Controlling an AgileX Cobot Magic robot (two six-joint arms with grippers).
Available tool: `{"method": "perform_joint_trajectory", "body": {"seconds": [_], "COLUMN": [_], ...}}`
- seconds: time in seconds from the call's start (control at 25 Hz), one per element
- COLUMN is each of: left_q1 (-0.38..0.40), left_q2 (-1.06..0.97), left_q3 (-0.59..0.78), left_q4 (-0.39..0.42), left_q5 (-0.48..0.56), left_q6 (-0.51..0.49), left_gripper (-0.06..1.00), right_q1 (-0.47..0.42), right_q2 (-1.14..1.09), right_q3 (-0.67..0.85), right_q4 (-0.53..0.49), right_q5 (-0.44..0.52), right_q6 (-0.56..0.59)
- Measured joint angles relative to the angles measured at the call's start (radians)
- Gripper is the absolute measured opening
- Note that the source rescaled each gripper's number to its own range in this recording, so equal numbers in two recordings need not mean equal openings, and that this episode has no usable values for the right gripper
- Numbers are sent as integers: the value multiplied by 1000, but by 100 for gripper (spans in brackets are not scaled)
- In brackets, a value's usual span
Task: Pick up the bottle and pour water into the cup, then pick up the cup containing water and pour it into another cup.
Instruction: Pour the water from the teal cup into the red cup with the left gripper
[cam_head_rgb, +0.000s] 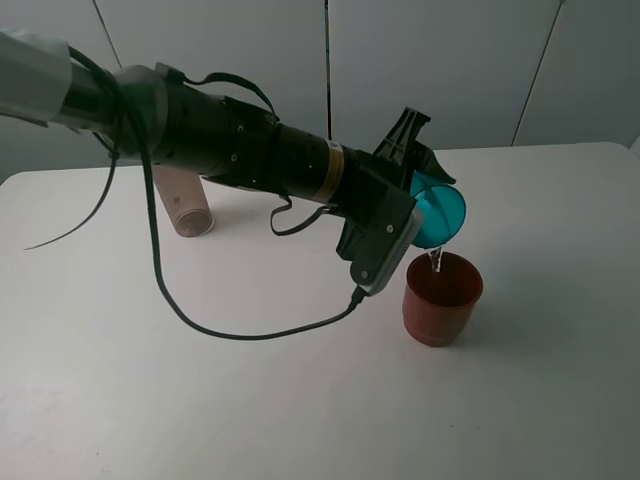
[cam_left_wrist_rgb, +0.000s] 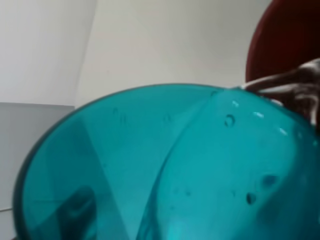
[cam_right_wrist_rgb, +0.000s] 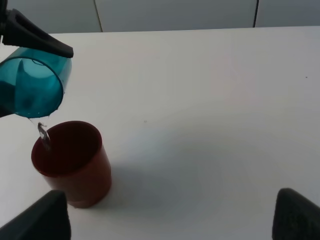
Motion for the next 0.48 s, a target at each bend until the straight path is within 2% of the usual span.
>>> {"method": "perform_joint_trajectory", "body": {"seconds": [0.48], "left_q1": [-3], "left_q2": [8], "left_q3": [-4], "left_q4": [-25], "left_q5": [2], "left_q6": [156], "left_gripper": [17], "right_q1": [0], "right_q2": [0], "right_q3": [0], "right_q4": [0], "right_q5": [0], "right_q6": [2]}}
